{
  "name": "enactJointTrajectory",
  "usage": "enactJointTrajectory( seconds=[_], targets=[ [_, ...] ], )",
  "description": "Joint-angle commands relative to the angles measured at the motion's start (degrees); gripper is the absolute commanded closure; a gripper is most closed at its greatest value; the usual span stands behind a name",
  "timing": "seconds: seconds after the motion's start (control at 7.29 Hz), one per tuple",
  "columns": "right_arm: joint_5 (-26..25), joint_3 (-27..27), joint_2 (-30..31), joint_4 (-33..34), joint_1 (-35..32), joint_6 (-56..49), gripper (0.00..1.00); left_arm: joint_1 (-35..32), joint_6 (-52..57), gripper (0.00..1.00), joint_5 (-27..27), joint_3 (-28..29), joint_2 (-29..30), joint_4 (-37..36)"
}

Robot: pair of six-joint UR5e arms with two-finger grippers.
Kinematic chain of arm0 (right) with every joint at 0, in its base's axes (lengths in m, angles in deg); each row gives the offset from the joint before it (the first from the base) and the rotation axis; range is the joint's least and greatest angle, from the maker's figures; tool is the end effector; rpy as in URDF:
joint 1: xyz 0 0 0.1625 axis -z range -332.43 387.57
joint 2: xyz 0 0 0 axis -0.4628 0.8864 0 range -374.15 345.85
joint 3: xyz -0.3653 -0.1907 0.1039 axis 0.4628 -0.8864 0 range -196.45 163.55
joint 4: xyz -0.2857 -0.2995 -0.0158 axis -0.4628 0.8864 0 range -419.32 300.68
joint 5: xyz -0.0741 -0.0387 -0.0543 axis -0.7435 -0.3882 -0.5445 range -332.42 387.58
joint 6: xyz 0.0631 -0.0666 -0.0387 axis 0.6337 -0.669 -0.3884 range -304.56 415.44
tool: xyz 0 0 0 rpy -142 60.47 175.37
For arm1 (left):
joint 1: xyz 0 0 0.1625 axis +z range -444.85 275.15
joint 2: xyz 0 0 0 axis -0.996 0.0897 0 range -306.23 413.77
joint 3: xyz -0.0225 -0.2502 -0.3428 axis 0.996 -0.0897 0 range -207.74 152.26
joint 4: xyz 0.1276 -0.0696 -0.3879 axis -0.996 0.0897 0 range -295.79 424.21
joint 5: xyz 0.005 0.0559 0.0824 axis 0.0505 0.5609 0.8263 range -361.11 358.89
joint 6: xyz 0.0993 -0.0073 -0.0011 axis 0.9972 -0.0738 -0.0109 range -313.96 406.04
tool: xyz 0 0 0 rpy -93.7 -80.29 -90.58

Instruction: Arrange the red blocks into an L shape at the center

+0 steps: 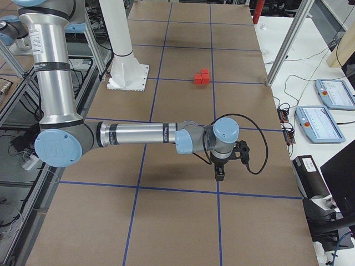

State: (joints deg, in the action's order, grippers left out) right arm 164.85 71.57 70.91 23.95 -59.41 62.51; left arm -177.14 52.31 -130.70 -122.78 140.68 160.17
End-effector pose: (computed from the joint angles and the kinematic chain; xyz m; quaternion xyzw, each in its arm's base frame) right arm 0.0317 -0.5403 0.6154 0.0421 -0.4047 -0.0017 0.9135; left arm -0.0889 -0.4752 0.6359 0.0899 0.3321 0.0560 0.9373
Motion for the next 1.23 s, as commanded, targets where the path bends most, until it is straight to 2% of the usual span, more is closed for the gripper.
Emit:
enactJointTrajectory(
  seconds=[0.0, 0.14, 1.1],
  targets=[
    [0.72, 2.84, 3.52, 0.4, -1.79, 0.06, 0.01, -0.08, -2.28, 0.0, -0.31, -0.67, 0.36, 0.54],
    [0.72, 3.64, 4.23, 0.4, -1.79, 0.23, 0.01, 0.0, -9.1, 0.0, -2.31, -2.76, 0.28, 0.46],
    [0.46, 3.74, 3.54, 0.93, -1.88, 0.67, 0.01, 2.03, -10.13, 0.0, -3.21, -2.43, -0.25, 0.63]
  ],
)
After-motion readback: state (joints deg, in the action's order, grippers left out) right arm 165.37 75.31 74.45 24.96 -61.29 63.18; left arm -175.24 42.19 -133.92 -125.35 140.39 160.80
